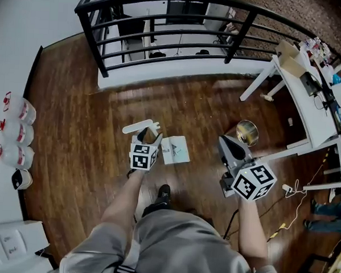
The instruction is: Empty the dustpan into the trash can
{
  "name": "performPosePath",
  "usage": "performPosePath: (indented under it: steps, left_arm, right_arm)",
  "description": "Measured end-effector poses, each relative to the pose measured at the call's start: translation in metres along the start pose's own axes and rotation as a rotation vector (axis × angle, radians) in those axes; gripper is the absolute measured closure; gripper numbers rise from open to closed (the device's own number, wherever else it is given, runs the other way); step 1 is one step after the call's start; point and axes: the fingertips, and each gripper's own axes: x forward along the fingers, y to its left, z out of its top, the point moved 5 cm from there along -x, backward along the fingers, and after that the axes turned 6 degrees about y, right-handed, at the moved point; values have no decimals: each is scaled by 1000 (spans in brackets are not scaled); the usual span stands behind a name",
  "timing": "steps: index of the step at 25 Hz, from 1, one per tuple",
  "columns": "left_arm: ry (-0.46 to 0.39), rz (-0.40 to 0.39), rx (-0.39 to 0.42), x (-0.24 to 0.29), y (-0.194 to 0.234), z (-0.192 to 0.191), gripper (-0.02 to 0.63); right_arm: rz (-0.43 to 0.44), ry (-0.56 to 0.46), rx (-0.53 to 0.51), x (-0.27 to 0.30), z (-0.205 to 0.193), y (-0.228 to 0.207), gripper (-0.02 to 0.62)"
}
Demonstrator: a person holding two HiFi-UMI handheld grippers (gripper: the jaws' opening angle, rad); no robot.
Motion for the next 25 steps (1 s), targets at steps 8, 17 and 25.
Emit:
performPosePath:
  steps: [8,17,25]
  left_arm:
    - [-24,32,2,34,0,15,308]
    - [-25,40,2,42,2,24,414]
    - [-44,2,74,31,-11,44,397]
  right_arm:
    - [-82,13,17,-7,0,-15,595]
    - [-144,7,40,-22,-4,-21,595]
    - [-159,-10,57,-28,-10,-23,595]
